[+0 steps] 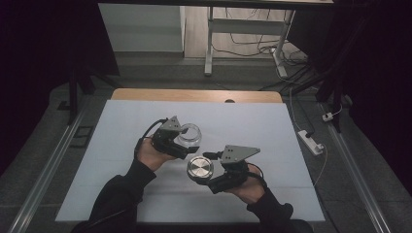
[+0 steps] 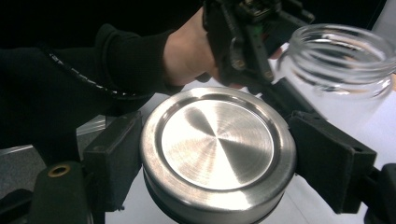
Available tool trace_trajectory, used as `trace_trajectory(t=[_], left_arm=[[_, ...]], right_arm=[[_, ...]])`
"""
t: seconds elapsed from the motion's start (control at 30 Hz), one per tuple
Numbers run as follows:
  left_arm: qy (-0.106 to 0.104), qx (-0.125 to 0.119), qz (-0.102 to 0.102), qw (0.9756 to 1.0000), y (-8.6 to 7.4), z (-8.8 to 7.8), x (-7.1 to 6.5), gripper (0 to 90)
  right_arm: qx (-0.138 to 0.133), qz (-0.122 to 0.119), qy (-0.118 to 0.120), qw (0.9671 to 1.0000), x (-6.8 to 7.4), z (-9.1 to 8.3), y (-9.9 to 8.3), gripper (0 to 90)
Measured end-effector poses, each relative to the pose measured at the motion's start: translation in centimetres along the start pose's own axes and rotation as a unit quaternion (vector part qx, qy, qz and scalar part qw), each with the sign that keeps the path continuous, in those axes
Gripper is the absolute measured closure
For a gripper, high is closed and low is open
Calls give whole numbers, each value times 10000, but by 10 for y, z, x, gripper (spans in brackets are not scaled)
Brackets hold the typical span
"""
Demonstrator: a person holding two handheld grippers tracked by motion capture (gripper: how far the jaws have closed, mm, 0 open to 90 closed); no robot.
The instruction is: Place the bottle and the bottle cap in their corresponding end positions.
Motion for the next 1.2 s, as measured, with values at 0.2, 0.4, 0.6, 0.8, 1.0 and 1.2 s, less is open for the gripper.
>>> trace_trajectory(t=[0.2, 0.4, 0.6, 0.8, 1.0, 1.2], left_arm=[[36, -26, -31, 10000, 3, 5, 3, 153], [83, -56, -71, 9999, 5, 11, 8, 153], [117, -44, -113, 9999, 5, 20, 13, 153], [174, -29, -143, 9997, 2, 30, 16, 153], [202, -25, -216, 9996, -2, 36, 19, 153], [256, -20, -288, 9993, -6, 42, 23, 153]], right_arm=[[59, 18, 9, 10000, 4, 1, -8, 199], [131, 63, 47, 9999, 6, 5, -17, 199], [259, 61, 105, 9996, 9, 16, -26, 199], [387, 81, 59, 9992, 9, 27, -37, 199], [491, 109, 20, 9987, 7, 35, -47, 199], [622, 102, -35, 9980, 4, 45, -56, 199]])
Point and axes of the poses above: each handheld gripper's, and its own axes: z roughly forward along the jaws, y roughly out of its top, x roughly to its left, the point moved 1 cm from there along z, roughly forward along the jaws, and after that the axes turned 5 degrees about x, right-handed, at the moved point
